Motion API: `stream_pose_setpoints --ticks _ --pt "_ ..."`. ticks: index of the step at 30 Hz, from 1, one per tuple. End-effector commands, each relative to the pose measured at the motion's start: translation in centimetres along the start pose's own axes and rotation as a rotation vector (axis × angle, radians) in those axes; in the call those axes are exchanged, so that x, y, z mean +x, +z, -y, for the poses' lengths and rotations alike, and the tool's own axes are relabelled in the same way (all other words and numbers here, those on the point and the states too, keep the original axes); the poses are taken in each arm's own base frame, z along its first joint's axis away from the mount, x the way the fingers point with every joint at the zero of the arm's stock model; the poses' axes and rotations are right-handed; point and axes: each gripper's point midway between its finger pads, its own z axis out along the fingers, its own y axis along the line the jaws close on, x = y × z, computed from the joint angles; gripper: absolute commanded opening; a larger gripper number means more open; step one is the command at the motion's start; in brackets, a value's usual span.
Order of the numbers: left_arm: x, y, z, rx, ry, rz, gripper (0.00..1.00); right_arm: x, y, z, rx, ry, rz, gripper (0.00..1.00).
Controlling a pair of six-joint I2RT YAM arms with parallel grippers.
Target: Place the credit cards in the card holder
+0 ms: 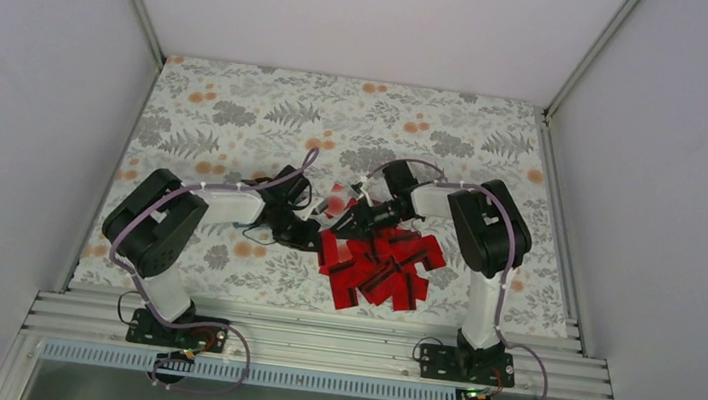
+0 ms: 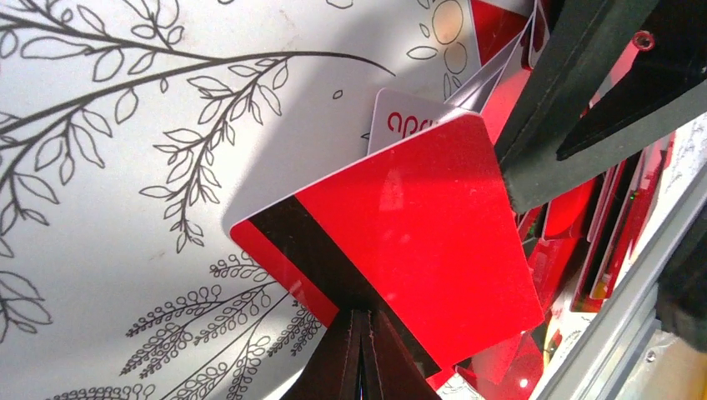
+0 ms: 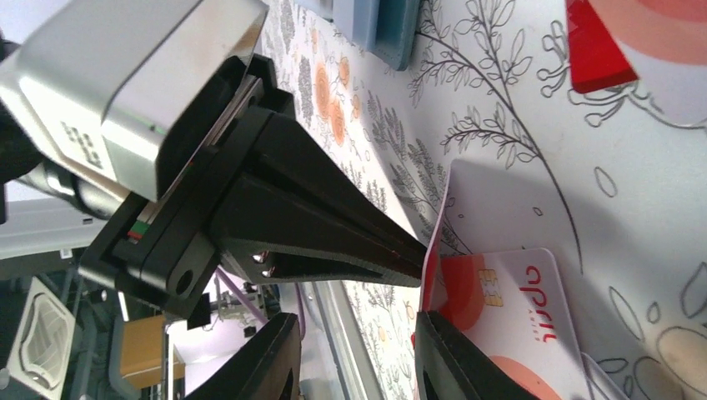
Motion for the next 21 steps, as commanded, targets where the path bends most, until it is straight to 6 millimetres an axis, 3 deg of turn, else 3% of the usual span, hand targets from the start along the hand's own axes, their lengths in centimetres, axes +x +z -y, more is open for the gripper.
stream_pose_setpoints --ticks 1,9,14,21 --pt "-0.1 0.7 -0.9 0.013 0.037 0.026 0.02 1.1 1.2 -1.1 -0.091 -0.020 -0.063 0.35" --pt "-0.3 0.5 -0.4 0.126 0.048 0.051 0.02 1.1 2.7 -1.2 -0.073 -0.032 -0.084 0.31" --pt "-0.5 0.1 -0.5 0.159 0.050 0.073 0.02 0.8 3.1 0.0 0.009 -0.018 -0.076 0.26" --pt "-0.6 0.2 -0.7 0.152 0.045 0.071 0.02 -0.1 2.6 1.2 0.138 -0.018 -0.044 0.30"
